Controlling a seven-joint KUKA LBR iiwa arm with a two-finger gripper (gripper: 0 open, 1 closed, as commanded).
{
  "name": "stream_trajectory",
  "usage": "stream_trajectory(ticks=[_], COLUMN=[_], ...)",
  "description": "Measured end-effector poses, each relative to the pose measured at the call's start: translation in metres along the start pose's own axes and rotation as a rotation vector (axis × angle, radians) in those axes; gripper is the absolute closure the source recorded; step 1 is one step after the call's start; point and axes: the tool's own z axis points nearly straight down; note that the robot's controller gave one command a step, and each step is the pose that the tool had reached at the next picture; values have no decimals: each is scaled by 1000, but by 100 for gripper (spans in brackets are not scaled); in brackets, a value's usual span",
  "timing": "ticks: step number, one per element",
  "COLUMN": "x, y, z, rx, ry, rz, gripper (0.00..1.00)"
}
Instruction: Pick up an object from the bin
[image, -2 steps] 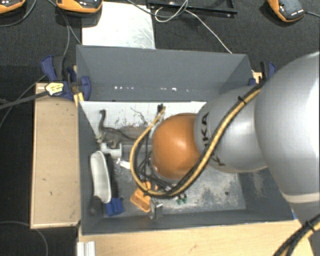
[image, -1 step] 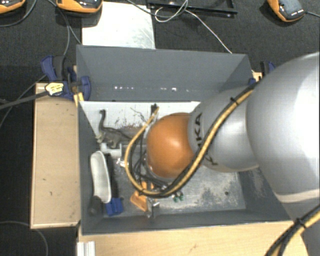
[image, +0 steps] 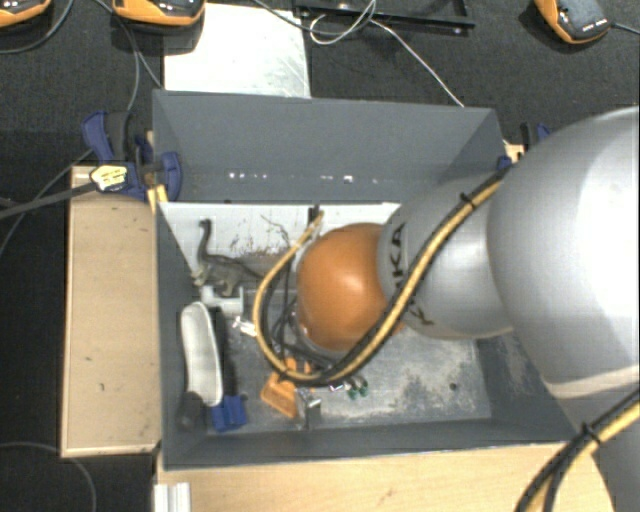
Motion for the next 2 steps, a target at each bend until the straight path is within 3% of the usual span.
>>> stream_trajectory(ticks=[1,2], x=[1,3], y=[-16,-22], z=[-60,-32], rx=[1,-1], ry=[-7,-5], rz=[4,80], gripper=[0,0])
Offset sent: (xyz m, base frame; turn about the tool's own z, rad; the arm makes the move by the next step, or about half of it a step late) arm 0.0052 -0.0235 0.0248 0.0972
